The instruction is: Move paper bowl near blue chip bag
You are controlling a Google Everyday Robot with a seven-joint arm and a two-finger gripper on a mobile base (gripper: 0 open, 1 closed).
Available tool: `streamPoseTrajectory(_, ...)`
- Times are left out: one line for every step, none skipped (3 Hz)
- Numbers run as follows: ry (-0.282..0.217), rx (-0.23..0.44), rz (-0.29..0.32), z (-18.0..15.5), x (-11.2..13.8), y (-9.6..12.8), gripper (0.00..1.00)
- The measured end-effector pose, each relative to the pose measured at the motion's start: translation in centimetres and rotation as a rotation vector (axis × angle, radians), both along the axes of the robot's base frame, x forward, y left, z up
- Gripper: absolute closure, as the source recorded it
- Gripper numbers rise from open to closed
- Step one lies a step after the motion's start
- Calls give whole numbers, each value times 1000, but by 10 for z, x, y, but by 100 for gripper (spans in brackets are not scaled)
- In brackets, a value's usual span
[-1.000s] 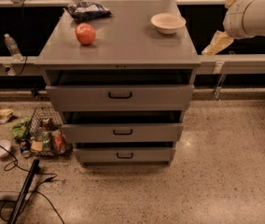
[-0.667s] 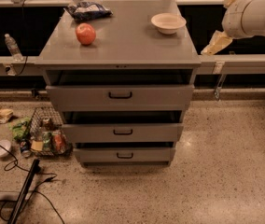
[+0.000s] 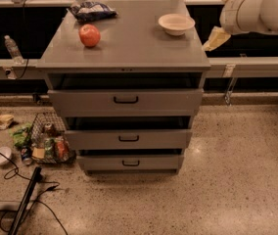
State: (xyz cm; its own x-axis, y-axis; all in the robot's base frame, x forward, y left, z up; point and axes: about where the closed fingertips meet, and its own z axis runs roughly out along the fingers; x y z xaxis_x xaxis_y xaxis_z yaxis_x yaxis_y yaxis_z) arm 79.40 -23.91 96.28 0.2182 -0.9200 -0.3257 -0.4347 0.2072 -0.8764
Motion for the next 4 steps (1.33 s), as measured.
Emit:
streamPoseTrajectory(-68, -57, 32, 1, 38, 12, 2)
streamPoseTrajectory(-128, -89, 42, 1, 67, 20, 17)
streamPoseTrajectory(-145, -111, 45, -5, 86, 24, 16)
streamPoseTrajectory(-138, -143, 68, -22, 103, 34, 21)
